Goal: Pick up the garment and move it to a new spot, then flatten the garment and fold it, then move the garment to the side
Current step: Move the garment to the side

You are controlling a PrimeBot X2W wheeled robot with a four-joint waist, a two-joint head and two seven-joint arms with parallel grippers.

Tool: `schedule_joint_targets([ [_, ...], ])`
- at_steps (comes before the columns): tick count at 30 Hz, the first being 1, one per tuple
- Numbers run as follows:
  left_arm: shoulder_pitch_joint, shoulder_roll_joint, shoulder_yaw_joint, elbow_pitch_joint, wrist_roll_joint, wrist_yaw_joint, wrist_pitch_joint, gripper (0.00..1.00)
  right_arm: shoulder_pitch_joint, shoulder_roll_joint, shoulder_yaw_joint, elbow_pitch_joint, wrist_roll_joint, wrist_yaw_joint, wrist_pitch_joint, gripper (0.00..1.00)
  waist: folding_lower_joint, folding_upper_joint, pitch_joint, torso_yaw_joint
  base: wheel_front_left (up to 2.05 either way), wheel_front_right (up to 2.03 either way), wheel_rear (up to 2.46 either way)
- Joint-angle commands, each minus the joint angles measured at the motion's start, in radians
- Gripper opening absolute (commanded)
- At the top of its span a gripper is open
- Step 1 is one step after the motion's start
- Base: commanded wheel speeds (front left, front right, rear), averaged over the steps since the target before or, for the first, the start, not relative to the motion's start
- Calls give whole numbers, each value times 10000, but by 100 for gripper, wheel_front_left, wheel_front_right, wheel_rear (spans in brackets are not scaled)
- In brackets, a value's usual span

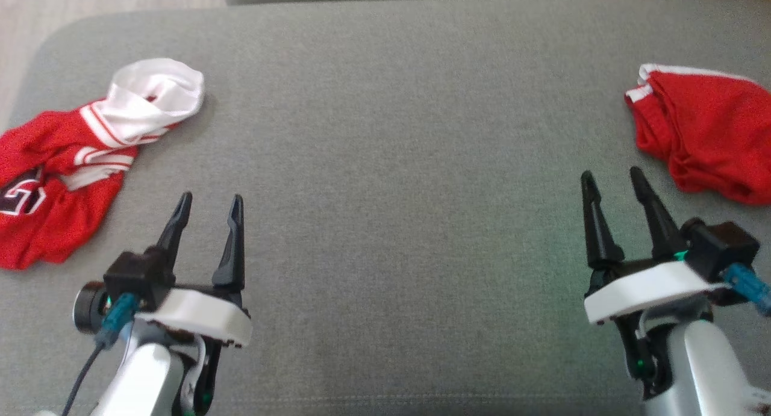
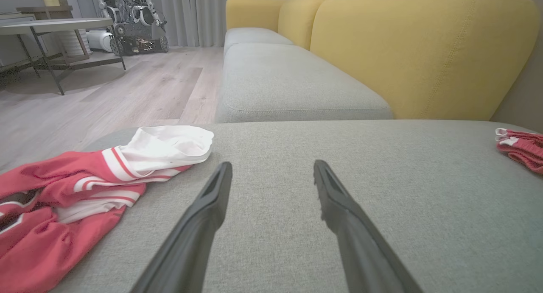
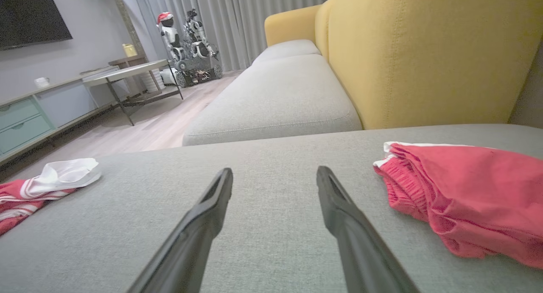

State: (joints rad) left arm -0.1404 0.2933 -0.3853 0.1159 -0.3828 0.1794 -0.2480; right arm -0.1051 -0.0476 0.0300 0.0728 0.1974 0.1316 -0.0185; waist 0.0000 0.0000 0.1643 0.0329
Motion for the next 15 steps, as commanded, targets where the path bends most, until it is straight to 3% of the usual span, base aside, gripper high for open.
schedule_joint_targets([
  [1, -161, 301, 327, -354, -18, 90, -41, 100, -61, -28, 309, -303, 70, -9, -167, 100, 0, 0, -260, 190, 0, 0, 0],
  [15, 759, 516, -37, -590, 115, 332, 268, 100, 1157, -27, 110, -536, 33, -9, -69, 100, 0, 0, -1444, 211, 0, 0, 0],
])
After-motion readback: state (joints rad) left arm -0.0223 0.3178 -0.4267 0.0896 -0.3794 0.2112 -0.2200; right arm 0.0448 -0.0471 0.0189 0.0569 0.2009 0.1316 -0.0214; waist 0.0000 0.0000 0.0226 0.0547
